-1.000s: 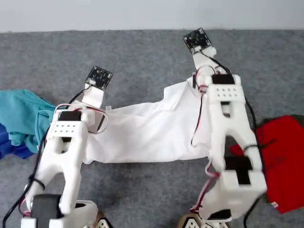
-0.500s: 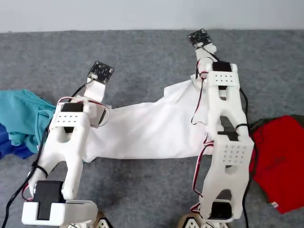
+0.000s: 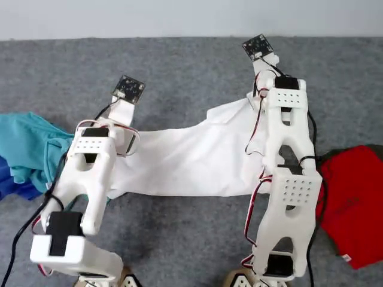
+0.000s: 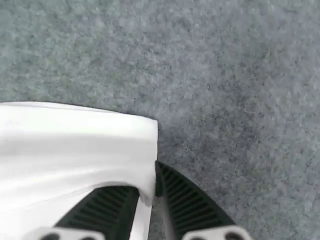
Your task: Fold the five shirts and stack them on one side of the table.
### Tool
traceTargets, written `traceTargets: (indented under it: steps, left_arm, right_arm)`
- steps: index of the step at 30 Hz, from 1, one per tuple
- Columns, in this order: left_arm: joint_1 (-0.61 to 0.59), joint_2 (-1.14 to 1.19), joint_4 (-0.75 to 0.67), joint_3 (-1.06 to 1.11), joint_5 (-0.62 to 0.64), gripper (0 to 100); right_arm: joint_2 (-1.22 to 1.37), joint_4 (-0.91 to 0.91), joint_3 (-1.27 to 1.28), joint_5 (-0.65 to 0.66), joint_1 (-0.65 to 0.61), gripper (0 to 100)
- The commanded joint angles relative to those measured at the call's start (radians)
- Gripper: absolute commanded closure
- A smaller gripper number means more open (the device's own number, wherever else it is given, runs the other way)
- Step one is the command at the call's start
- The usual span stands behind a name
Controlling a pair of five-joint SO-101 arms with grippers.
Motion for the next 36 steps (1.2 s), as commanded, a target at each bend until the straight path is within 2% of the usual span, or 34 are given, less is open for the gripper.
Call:
traceTargets:
  steps: [1,9,14,18,22,25,26,28,31,36]
  left_arm:
    - [-0.006,0.011,-0.029,-0.036,-0.006,99]
    - [-0.006,0.014,-0.035,-0.036,-0.006,99]
    - [-0.006,0.012,-0.032,-0.036,-0.006,98]
    - [-0.012,0.012,-0.031,-0.036,-0.006,98]
    - [-0.057,0.011,-0.028,-0.038,-0.008,98]
    - [-0.094,0.011,0.035,-0.059,-0.009,96]
    - [-0.109,0.011,0.077,-0.082,-0.008,95]
    - [-0.133,0.011,0.178,-0.153,-0.008,94]
    - [-0.158,0.011,0.358,-0.286,-0.008,94]
    - [-0.150,0.012,0.677,-0.513,-0.008,94]
  right_arm:
    - [0.010,-0.007,-0.051,0.015,0.008,98.5]
    - [0.142,0.002,-0.199,0.014,-0.008,96.9]
    - [0.177,0.033,-0.287,0.009,-0.030,78.7]
    - [0.147,0.217,-0.425,0.014,-0.021,78.0]
    - [0.102,0.522,-0.626,0.020,0.027,78.0]
    - [0.070,0.774,-0.747,0.069,0.059,78.1]
    - [0.056,0.768,-0.746,0.051,0.081,78.4]
    - [0.005,0.765,-0.678,-0.003,0.147,78.6]
    - [-0.101,0.765,-0.439,-0.003,0.180,78.6]
    - [-0.364,0.757,0.098,-0.006,0.130,78.7]
